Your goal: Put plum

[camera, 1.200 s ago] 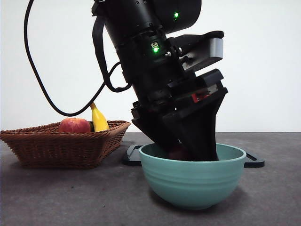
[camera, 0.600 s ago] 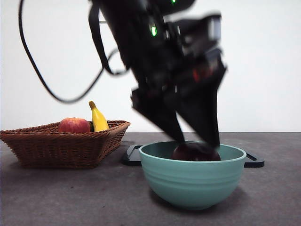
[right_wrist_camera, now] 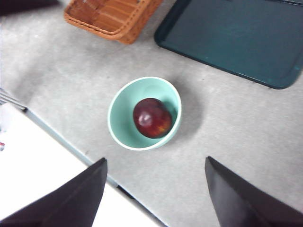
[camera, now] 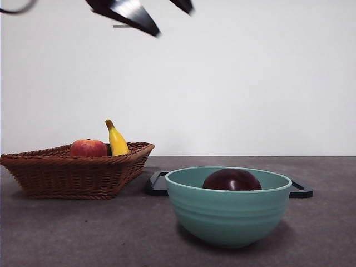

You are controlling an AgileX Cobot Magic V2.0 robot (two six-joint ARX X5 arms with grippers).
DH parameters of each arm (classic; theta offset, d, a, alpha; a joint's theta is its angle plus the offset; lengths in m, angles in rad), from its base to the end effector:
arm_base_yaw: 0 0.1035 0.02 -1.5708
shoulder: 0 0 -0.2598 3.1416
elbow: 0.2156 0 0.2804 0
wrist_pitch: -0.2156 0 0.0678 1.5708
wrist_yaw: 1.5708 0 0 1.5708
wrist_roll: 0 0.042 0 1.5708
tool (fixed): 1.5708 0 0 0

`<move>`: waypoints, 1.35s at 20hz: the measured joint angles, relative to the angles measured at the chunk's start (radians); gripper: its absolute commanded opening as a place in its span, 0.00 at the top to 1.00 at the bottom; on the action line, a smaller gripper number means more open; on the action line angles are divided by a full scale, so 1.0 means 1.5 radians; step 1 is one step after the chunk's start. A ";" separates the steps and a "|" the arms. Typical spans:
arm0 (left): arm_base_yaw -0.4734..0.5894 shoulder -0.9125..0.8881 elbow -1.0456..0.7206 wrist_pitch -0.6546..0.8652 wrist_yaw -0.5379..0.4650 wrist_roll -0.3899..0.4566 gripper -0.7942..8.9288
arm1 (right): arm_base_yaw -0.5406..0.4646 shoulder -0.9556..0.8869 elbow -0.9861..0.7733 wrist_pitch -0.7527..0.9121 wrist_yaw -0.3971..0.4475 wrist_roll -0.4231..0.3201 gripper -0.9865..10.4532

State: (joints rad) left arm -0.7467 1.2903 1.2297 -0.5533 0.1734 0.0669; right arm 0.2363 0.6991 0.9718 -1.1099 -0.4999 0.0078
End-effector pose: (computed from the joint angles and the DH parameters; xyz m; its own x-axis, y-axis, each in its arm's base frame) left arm 0.2258 -0.2188 0.3335 0.4737 -0.6735 -0.5674 0.7991 0.5996 -0.0445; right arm 0.1303 0.0521 0.3245 0.4591 0.6036 -0.6519 -0.5118 0.7794 0.3613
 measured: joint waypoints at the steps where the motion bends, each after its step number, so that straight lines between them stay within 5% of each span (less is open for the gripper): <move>1: 0.017 -0.021 0.000 -0.012 0.017 -0.004 0.53 | 0.000 0.000 0.000 0.000 0.004 0.000 0.63; 6: 0.094 -0.105 0.000 -0.119 0.051 -0.009 0.53 | 0.000 0.000 0.000 0.012 0.005 0.000 0.63; 12: 0.139 -0.149 -0.007 -0.213 0.173 -0.001 0.53 | 0.000 0.012 0.000 0.015 0.005 0.000 0.63; 19: 0.139 -0.174 -0.185 -0.214 0.258 0.001 0.53 | 0.000 0.042 0.000 0.016 0.005 0.000 0.63; 27: 0.139 -0.177 -0.195 -0.197 0.267 0.001 0.53 | 0.017 0.093 0.000 0.017 0.003 0.000 0.63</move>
State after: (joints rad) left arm -0.5388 1.0252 0.9367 -0.8486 0.5739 0.0689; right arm 0.2619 0.8379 0.9718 -1.0847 -0.4953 0.0078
